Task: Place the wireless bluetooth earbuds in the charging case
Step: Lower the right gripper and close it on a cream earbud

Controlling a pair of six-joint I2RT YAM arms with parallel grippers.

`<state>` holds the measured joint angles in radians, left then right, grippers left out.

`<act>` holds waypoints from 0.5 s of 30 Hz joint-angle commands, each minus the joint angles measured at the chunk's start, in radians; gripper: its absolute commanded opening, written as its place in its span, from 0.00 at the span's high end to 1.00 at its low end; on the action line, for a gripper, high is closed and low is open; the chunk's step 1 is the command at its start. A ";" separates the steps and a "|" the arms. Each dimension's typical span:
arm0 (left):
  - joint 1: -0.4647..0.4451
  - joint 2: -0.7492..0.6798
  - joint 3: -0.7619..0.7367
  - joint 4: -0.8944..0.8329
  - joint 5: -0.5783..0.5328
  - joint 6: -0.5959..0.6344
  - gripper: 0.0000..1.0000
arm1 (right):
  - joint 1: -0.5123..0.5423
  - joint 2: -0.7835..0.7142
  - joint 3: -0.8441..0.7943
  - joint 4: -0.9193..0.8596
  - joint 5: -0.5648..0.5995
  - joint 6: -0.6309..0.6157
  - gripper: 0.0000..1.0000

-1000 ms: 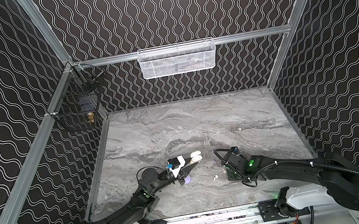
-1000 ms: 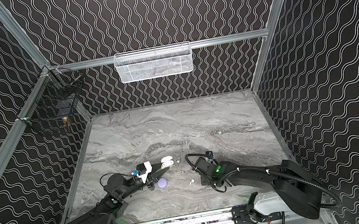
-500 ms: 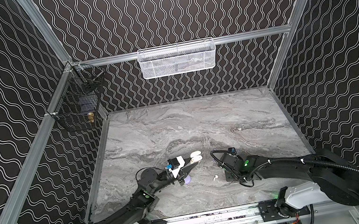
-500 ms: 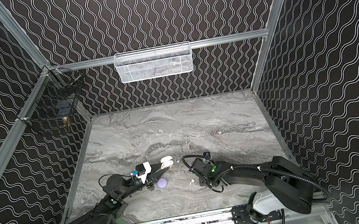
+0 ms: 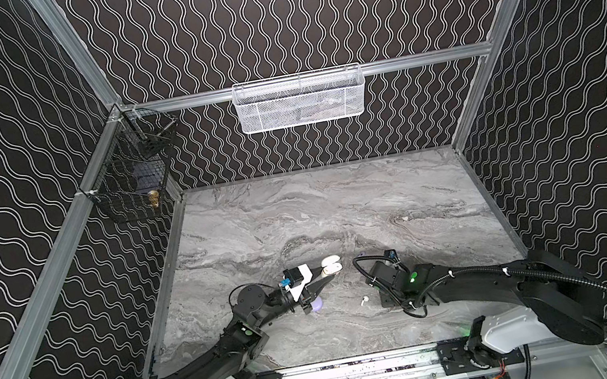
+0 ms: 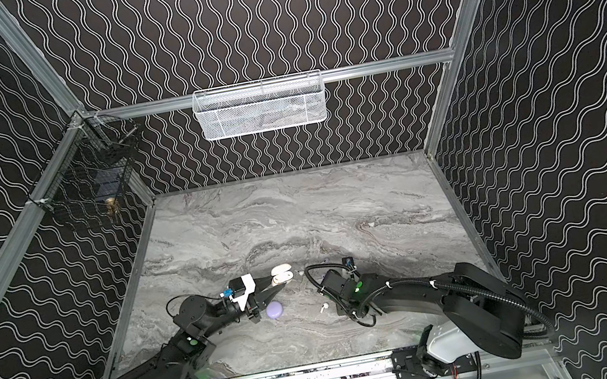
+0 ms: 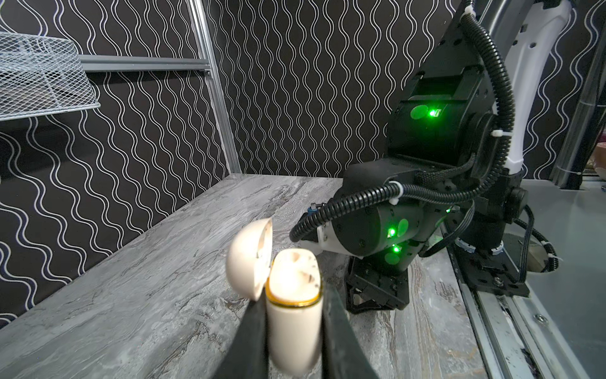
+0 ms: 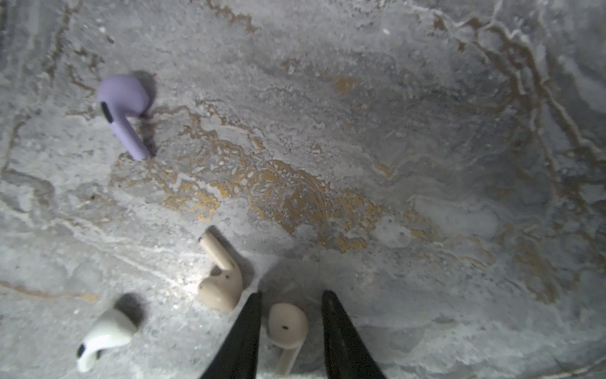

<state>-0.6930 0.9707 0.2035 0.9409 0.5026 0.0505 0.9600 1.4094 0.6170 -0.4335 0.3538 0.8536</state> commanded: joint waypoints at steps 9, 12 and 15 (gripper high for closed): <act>0.001 0.001 0.008 0.031 0.014 -0.015 1.00 | 0.025 0.038 0.013 -0.024 -0.024 0.038 0.74; 0.001 0.002 0.010 0.028 0.016 -0.014 1.00 | 0.029 0.043 0.018 -0.029 -0.021 0.042 0.76; 0.001 -0.004 0.008 0.027 0.014 -0.014 1.00 | 0.036 0.043 0.020 -0.035 -0.016 0.045 0.78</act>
<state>-0.6930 0.9707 0.2039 0.9409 0.5064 0.0505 0.9894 1.4425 0.6392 -0.4263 0.3786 0.8799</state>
